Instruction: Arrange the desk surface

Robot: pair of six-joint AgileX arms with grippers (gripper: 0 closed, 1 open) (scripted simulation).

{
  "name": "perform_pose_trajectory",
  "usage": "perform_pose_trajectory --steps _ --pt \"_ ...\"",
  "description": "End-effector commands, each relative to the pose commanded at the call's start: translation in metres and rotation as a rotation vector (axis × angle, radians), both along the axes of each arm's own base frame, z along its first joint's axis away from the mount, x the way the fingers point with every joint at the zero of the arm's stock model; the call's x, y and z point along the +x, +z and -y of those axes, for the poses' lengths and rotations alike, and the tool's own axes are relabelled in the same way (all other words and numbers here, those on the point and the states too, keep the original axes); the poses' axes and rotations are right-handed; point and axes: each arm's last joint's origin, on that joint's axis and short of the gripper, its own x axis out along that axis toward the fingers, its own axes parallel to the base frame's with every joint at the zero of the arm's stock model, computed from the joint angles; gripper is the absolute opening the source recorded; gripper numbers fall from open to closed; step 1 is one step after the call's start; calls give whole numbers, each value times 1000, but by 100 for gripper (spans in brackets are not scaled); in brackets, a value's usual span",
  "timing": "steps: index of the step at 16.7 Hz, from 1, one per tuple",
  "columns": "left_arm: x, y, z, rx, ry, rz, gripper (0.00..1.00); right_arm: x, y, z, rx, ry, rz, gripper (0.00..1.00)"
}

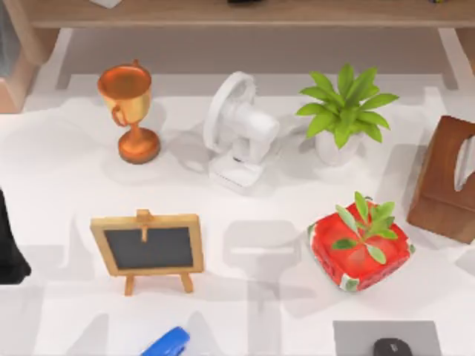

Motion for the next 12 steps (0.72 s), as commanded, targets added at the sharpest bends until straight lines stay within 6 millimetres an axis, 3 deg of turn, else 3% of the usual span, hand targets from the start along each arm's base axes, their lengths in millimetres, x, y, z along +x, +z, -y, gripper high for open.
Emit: perform_pose_trajectory --steps 8,12 --pt "0 0 0 0 0 0 100 0 -5 0 -27 -5 -17 100" --pt "0 0 0 0 0 0 100 17 -6 5 -26 -2 -20 100"
